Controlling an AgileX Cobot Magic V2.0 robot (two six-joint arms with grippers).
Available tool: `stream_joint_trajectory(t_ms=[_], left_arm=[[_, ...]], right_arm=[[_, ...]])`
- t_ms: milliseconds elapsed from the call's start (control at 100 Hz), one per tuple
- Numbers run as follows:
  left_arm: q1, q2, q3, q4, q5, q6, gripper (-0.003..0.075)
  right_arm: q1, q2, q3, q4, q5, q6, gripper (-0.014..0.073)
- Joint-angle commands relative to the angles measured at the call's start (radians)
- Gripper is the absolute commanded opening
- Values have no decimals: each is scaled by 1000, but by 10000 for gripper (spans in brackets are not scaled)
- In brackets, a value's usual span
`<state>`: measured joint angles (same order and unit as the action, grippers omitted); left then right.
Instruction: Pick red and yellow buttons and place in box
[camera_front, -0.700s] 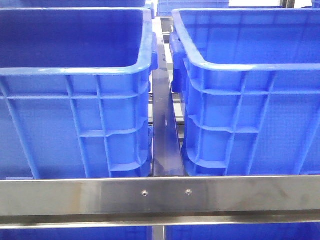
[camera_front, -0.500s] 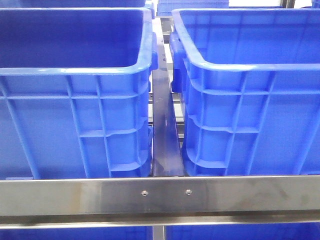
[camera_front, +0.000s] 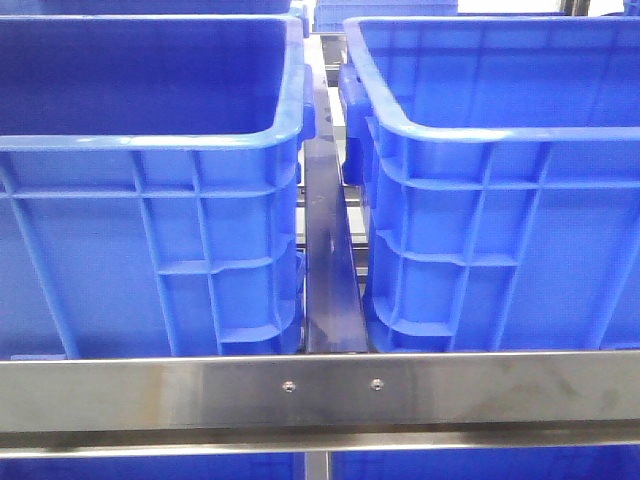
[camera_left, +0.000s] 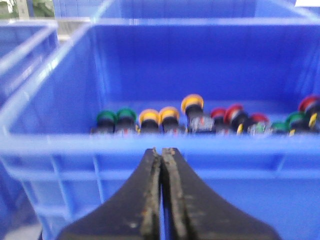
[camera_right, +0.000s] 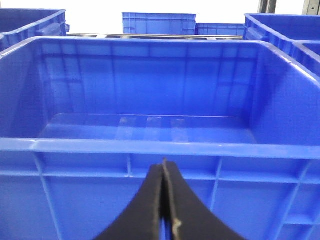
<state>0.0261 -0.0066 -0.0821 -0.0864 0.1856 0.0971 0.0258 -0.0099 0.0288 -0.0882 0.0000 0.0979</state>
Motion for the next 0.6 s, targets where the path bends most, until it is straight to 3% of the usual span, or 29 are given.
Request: stream_joint_trajectory(t_ms=[0,260,590], left_arm=[[4,-29,-79,-2,-38,-9,-20],[4,52,-239,-2,164,-9,-20],[4,352,-477,-2,354,-9,-20]], right_arm=[[-3,-24,-16,-9,-75,-2,-67],[-3,-24,-16,-9,-75,-2,-67],[-3,-24,-16,-9,-75,-2,-67]])
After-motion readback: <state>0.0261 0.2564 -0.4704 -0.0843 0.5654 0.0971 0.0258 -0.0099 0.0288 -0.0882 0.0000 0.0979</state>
